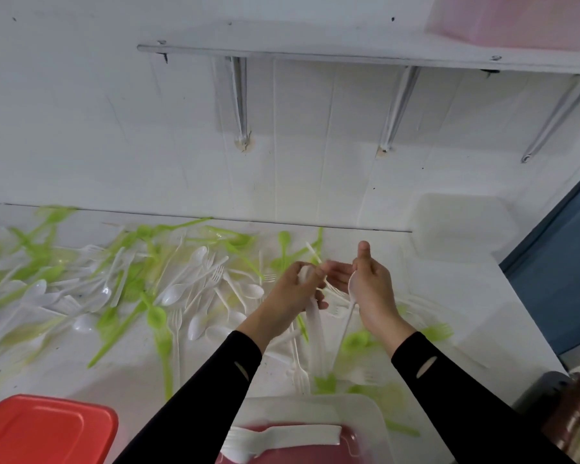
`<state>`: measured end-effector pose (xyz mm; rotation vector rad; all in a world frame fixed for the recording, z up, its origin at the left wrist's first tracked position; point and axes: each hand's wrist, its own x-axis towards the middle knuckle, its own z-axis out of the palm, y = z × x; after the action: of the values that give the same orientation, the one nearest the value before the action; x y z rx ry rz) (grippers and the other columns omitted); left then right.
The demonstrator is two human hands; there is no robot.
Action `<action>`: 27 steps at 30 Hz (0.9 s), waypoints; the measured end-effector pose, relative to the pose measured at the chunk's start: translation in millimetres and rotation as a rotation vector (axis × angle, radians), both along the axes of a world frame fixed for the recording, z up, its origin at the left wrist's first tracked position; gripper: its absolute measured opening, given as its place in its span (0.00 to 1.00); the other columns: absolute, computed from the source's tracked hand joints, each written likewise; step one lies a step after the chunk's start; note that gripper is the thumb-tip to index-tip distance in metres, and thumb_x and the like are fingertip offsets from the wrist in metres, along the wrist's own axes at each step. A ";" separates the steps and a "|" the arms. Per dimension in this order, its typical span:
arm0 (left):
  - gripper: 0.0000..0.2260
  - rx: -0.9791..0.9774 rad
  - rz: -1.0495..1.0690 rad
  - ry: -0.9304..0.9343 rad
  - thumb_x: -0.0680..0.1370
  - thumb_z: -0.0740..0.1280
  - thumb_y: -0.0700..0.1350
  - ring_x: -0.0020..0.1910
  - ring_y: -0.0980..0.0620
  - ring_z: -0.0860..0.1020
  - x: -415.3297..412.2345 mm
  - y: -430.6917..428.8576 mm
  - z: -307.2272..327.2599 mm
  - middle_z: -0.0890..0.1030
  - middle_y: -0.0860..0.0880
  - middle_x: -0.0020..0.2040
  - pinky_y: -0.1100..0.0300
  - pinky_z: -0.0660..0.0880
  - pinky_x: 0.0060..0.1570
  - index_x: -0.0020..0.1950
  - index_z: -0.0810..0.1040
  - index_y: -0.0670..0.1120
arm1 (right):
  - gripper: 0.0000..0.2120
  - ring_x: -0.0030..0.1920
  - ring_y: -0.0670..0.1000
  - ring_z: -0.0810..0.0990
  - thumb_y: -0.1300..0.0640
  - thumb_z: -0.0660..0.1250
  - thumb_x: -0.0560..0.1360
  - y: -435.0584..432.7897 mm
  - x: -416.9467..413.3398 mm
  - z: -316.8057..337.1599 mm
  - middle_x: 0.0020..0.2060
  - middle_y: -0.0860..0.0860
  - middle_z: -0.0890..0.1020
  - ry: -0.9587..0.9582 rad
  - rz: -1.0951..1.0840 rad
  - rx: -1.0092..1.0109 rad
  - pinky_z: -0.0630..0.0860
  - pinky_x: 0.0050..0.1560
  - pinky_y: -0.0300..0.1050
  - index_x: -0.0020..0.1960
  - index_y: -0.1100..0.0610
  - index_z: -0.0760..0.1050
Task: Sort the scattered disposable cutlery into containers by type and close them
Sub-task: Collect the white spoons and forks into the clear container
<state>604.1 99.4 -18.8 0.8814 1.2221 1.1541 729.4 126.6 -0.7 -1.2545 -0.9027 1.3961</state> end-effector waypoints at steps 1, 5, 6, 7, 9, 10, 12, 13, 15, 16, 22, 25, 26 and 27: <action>0.15 0.005 -0.060 0.045 0.77 0.69 0.51 0.33 0.53 0.76 2.8 -1.4 -0.6 0.80 0.46 0.43 0.59 0.78 0.36 0.53 0.72 0.41 | 0.24 0.46 0.52 0.86 0.42 0.51 0.83 -1.5 -1.2 -0.2 0.44 0.56 0.86 -0.030 0.005 0.010 0.82 0.47 0.44 0.34 0.54 0.67; 0.20 0.017 -0.198 0.130 0.76 0.71 0.50 0.35 0.53 0.81 4.5 -6.3 1.0 0.82 0.48 0.40 0.60 0.79 0.39 0.57 0.72 0.35 | 0.23 0.61 0.49 0.80 0.39 0.51 0.82 -4.5 -2.6 -7.3 0.59 0.50 0.83 0.038 0.092 0.025 0.80 0.52 0.48 0.36 0.54 0.63; 0.20 0.016 -0.224 0.126 0.76 0.72 0.49 0.36 0.53 0.81 5.2 -7.9 2.7 0.81 0.47 0.39 0.61 0.79 0.40 0.57 0.72 0.34 | 0.23 0.63 0.52 0.79 0.38 0.50 0.81 -4.8 -1.1 -8.3 0.59 0.48 0.82 0.011 0.118 0.032 0.81 0.49 0.49 0.36 0.54 0.62; 0.19 0.026 -0.239 0.134 0.77 0.72 0.47 0.35 0.53 0.81 4.2 -10.2 4.4 0.81 0.46 0.38 0.63 0.78 0.39 0.56 0.72 0.35 | 0.24 0.61 0.54 0.80 0.36 0.49 0.81 -4.7 -1.5 -9.2 0.60 0.45 0.82 -0.011 0.145 0.012 0.82 0.43 0.50 0.37 0.54 0.62; 0.12 0.058 -0.250 0.176 0.78 0.71 0.44 0.35 0.52 0.81 1.7 -11.4 6.8 0.82 0.43 0.38 0.62 0.78 0.38 0.54 0.75 0.37 | 0.26 0.51 0.53 0.84 0.34 0.47 0.80 -6.1 -3.0 -9.1 0.58 0.42 0.82 -0.004 0.167 -0.044 0.78 0.30 0.47 0.40 0.55 0.66; 0.10 0.075 -0.259 0.185 0.78 0.70 0.42 0.37 0.50 0.81 -0.5 -10.4 7.0 0.83 0.39 0.40 0.58 0.80 0.41 0.55 0.77 0.38 | 0.27 0.46 0.53 0.83 0.34 0.46 0.80 -5.2 -3.4 -10.5 0.55 0.42 0.83 0.010 0.171 -0.055 0.74 0.27 0.44 0.42 0.56 0.69; 0.07 0.089 -0.241 0.153 0.77 0.68 0.39 0.43 0.44 0.82 -10.0 -8.2 7.8 0.83 0.34 0.47 0.47 0.80 0.51 0.54 0.81 0.41 | 0.27 0.42 0.54 0.79 0.37 0.46 0.82 -3.1 -5.8 -13.8 0.47 0.48 0.83 -0.008 0.195 -0.040 0.72 0.31 0.45 0.45 0.55 0.72; 0.07 0.097 -0.201 0.113 0.77 0.66 0.36 0.44 0.43 0.82 -16.6 -6.9 10.2 0.83 0.34 0.49 0.48 0.81 0.51 0.53 0.82 0.41 | 0.24 0.46 0.54 0.78 0.40 0.47 0.83 -1.0 -6.6 -17.1 0.47 0.50 0.82 -0.034 0.201 -0.030 0.76 0.41 0.48 0.46 0.54 0.73; 0.06 0.111 -0.073 0.051 0.78 0.65 0.34 0.43 0.45 0.82 -35.5 -6.0 16.9 0.82 0.35 0.51 0.54 0.81 0.45 0.51 0.81 0.38 | 0.15 0.59 0.52 0.76 0.47 0.52 0.84 1.0 -7.4 -27.2 0.54 0.50 0.78 -0.200 0.243 0.013 0.72 0.65 0.52 0.48 0.51 0.74; 0.05 0.116 -0.005 0.032 0.78 0.66 0.35 0.42 0.46 0.82 -48.1 -6.1 19.6 0.82 0.35 0.52 0.55 0.81 0.45 0.51 0.81 0.37 | 0.12 0.61 0.51 0.75 0.49 0.53 0.84 0.6 -8.1 -32.5 0.55 0.49 0.77 -0.277 0.282 0.034 0.69 0.68 0.53 0.49 0.49 0.74; 0.09 0.026 0.161 -0.082 0.80 0.65 0.41 0.50 0.45 0.84 -126.6 -20.0 14.0 0.84 0.43 0.54 0.56 0.80 0.51 0.55 0.78 0.37 | 0.08 0.55 0.46 0.77 0.58 0.61 0.81 -10.5 -27.4 -45.7 0.52 0.43 0.80 -0.587 0.567 0.189 0.71 0.49 0.33 0.50 0.49 0.77; 0.09 0.004 0.254 -0.219 0.81 0.64 0.39 0.50 0.44 0.83 -150.5 -34.6 9.9 0.84 0.40 0.55 0.55 0.81 0.48 0.56 0.76 0.34 | 0.08 0.56 0.45 0.75 0.59 0.62 0.80 -13.3 -48.8 -50.1 0.52 0.44 0.79 -0.768 0.750 0.306 0.68 0.51 0.33 0.51 0.49 0.78; 0.09 -0.001 0.274 -0.266 0.81 0.63 0.39 0.51 0.43 0.83 -156.7 -39.5 8.3 0.83 0.40 0.55 0.55 0.81 0.47 0.56 0.76 0.33 | 0.08 0.56 0.45 0.76 0.59 0.62 0.79 -13.6 -57.0 -51.2 0.53 0.45 0.80 -0.832 0.796 0.348 0.68 0.52 0.32 0.52 0.51 0.79; 0.10 -0.010 0.296 -0.310 0.81 0.62 0.38 0.50 0.43 0.83 -160.2 -42.9 6.2 0.83 0.39 0.55 0.55 0.82 0.46 0.56 0.75 0.33 | 0.08 0.57 0.46 0.76 0.59 0.63 0.79 -12.9 -63.1 -53.8 0.53 0.46 0.80 -0.897 0.827 0.402 0.69 0.54 0.33 0.53 0.52 0.80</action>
<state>443.9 56.5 -12.5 0.4983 1.1216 1.4596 666.3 113.7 -54.5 -1.2240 -2.3925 1.0812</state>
